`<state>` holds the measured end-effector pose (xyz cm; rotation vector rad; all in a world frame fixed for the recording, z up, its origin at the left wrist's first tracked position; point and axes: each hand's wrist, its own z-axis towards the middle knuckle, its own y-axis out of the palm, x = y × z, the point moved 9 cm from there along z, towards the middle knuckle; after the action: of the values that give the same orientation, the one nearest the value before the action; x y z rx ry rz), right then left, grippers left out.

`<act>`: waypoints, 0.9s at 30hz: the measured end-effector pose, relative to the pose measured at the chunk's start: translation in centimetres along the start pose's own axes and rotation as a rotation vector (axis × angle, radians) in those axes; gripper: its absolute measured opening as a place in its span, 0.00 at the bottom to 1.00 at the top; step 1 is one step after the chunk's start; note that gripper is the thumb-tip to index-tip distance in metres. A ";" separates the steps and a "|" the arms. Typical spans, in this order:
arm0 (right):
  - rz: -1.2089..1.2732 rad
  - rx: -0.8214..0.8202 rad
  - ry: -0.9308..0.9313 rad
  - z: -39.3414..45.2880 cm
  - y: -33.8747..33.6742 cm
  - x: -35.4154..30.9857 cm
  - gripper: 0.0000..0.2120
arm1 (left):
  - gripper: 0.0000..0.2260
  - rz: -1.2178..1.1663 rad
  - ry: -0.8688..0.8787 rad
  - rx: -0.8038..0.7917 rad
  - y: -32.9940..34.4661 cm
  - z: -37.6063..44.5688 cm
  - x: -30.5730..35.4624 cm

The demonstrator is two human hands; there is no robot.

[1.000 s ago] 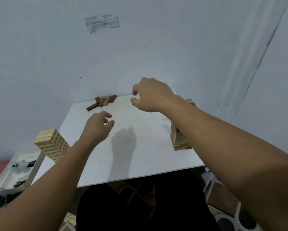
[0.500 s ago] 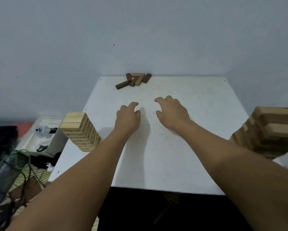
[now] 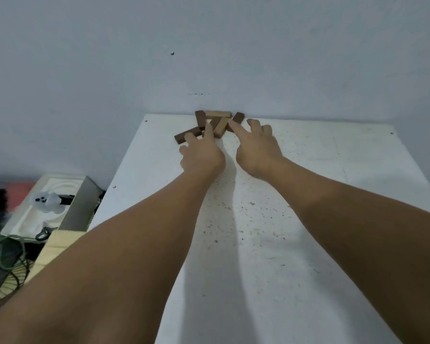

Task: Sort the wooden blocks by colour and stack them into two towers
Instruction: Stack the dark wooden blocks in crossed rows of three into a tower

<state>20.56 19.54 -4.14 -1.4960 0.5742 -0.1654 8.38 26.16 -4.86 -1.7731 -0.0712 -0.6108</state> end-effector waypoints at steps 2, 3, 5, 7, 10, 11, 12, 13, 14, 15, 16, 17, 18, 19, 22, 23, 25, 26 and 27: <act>-0.040 -0.014 -0.012 1.0 0.4 -0.2 0.40 | 0.35 0.057 -0.037 -0.026 0.3 0.5 0.1; -0.056 -0.038 -0.023 1.4 0.8 -0.4 0.40 | 0.34 0.071 -0.043 -0.033 0.4 0.6 0.2; -0.076 -0.093 -0.051 2.0 1.6 -0.9 0.41 | 0.31 0.088 -0.032 -0.017 0.3 0.8 0.4; -0.060 -0.108 -0.070 2.5 1.8 -1.4 0.40 | 0.25 0.113 0.014 0.021 -0.4 0.8 0.8; -0.046 -0.066 -0.098 2.4 1.3 -1.7 0.36 | 0.20 0.251 0.101 0.068 -1.4 0.8 1.9; -0.043 -0.061 -0.105 2.0 1.2 -1.8 0.34 | 0.19 0.274 0.118 0.064 -1.4 0.5 2.3; -0.034 -0.054 -0.107 1.4 1.1 -1.7 0.34 | 0.18 0.280 0.124 0.055 -1.5 0.2 2.6; -0.024 -0.039 -0.104 0.8 0.9 -1.6 0.34 | 0.18 0.285 0.129 0.054 -1.5 -0.2 2.8; -0.020 -0.025 -0.098 0.0 0.8 -1.5 0.35 | 0.17 0.293 0.130 0.053 -1.6 -0.7 2.9; -0.022 -0.018 -0.094 -0.9 0.6 -1.3 0.35 | 0.17 0.296 0.128 0.048 -1.6 -1.2 2.9; -0.022 -0.015 -0.090 -1.9 0.7 -1.2 0.36 | 0.17 0.295 0.123 0.043 -1.5 -1.7 2.9; -0.014 -0.012 -0.084 -2.9 0.8 -1.1 0.36 | 0.18 0.291 0.120 0.039 -1.3 -2.4 2.7; 0.003 -0.011 -0.075 -4.1 0.9 -0.9 0.35 | 0.18 0.285 0.123 0.038 -1.1 -3.3 2.6; 0.026 -0.009 -0.063 -5.2 1.0 -0.8 0.35 | 0.18 0.280 0.128 0.037 -1.0 -4.4 2.4; 0.061 -0.008 -0.033 -9.0 1.2 -0.2 0.35 | 0.16 0.286 0.149 0.021 -0.5 -8.0 2.0; 0.065 -0.003 -0.028 -10.3 1.1 0.0 0.35 | 0.16 0.298 0.163 0.020 -0.3 -9.3 1.9; 0.080 0.007 -0.018 -13.2 1.0 0.3 0.34 | 0.16 0.319 0.198 0.023 0.0 -12.3 1.6; 0.100 0.011 -0.009 -14.7 1.1 0.3 0.33 | 0.16 0.330 0.225 0.025 0.1 -13.8 1.5; 0.115 0.013 -0.001 -16.3 1.1 0.3 0.33 | 0.17 0.339 0.250 0.022 0.4 -15.2 1.3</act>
<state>13.14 5.04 -4.84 -1.4467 0.6556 -0.0792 4.13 11.75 -2.12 -1.6264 0.3857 -0.5751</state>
